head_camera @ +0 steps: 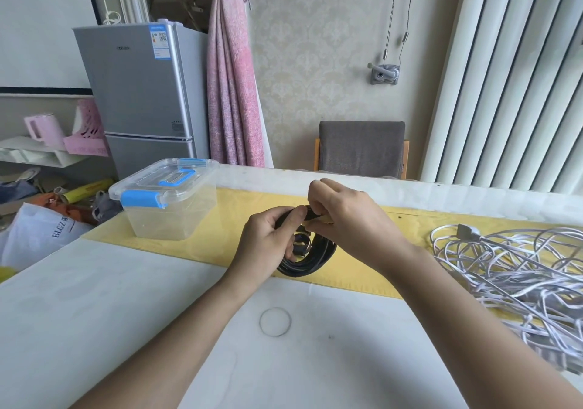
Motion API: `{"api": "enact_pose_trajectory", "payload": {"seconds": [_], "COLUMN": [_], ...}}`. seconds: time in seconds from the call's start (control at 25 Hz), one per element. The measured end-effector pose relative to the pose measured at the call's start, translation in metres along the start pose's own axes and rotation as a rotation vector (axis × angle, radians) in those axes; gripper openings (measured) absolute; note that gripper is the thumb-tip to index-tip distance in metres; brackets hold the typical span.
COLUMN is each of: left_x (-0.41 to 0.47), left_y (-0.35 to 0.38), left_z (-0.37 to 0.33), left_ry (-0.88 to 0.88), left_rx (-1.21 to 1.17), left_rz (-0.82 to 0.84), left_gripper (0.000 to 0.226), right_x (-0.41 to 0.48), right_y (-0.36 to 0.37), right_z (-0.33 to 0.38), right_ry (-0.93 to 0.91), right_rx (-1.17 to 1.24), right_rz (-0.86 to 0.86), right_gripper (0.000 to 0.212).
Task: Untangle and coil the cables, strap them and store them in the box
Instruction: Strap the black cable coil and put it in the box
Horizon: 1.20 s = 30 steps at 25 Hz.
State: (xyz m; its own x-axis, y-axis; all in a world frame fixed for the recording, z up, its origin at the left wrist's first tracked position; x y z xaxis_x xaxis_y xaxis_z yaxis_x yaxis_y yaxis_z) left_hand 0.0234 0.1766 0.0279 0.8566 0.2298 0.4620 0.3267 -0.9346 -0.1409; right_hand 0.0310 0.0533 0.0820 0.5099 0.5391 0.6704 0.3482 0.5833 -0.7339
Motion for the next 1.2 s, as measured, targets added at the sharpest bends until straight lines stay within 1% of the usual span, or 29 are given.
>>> {"api": "enact_pose_trajectory", "payload": {"seconds": [0.12, 0.2, 0.28, 0.44, 0.52, 0.56, 0.6, 0.68, 0.76, 0.84, 0.92, 1.0, 1.2], "left_x": [-0.002, -0.003, -0.003, -0.002, -0.001, -0.001, -0.001, 0.0, 0.0, 0.0, 0.0, -0.001, -0.004], "left_y": [-0.001, -0.002, -0.004, -0.003, -0.002, -0.001, 0.0, 0.002, 0.002, 0.003, 0.004, 0.004, 0.008], "left_z": [-0.006, -0.009, -0.008, -0.007, -0.008, -0.009, -0.01, -0.01, -0.008, -0.007, -0.006, -0.004, -0.002], "left_ry": [0.066, 0.106, 0.124, 0.103, 0.093, 0.095, 0.096, 0.086, 0.06, 0.036, 0.001, -0.052, -0.115], "left_rx": [-0.011, -0.021, -0.01, -0.026, -0.025, -0.026, -0.036, -0.069, -0.094, -0.122, -0.134, -0.148, -0.154], "left_rz": [-0.01, -0.04, -0.069, -0.068, -0.042, -0.015, 0.013, 0.036, 0.032, 0.039, 0.052, 0.059, 0.101], "left_gripper": [0.027, 0.026, 0.029, 0.035, 0.038, 0.037, 0.034, 0.032, 0.029, 0.027, 0.029, 0.032, 0.034], "right_x": [-0.004, -0.006, -0.007, -0.007, -0.007, -0.006, -0.006, -0.005, -0.003, -0.002, 0.0, 0.001, 0.003], "right_y": [0.0, 0.002, 0.004, 0.001, 0.002, 0.003, 0.005, 0.01, 0.011, 0.009, 0.005, 0.001, -0.003], "right_z": [-0.001, -0.005, -0.009, -0.006, -0.002, -0.001, -0.001, -0.001, -0.003, -0.005, -0.007, -0.008, -0.008], "right_ry": [0.027, 0.078, 0.118, 0.028, -0.024, -0.051, -0.068, -0.052, 0.02, 0.081, 0.089, 0.082, 0.106], "right_rx": [-0.041, -0.034, -0.036, -0.155, -0.167, -0.154, -0.133, -0.076, 0.038, 0.18, 0.262, 0.271, 0.123], "right_rz": [-0.089, -0.151, -0.203, -0.317, -0.336, -0.331, -0.315, -0.262, -0.205, -0.141, -0.077, -0.016, 0.138], "right_gripper": [0.036, 0.036, 0.033, 0.025, 0.022, 0.022, 0.024, 0.035, 0.048, 0.055, 0.053, 0.047, 0.044]}}
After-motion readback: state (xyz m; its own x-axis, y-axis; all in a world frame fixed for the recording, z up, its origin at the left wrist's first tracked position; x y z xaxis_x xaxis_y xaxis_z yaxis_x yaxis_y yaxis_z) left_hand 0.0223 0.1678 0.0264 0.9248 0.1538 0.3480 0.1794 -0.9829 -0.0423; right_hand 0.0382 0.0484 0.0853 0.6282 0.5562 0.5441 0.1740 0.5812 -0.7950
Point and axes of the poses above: each hand's wrist, its own x-axis towards the middle knuckle, its own y-axis out of the palm, z = x × y, the point moved 6 cm from there along x, towards the middle knuckle, and after that the axes turned 6 degrees about -z, right-handed, at the moved point
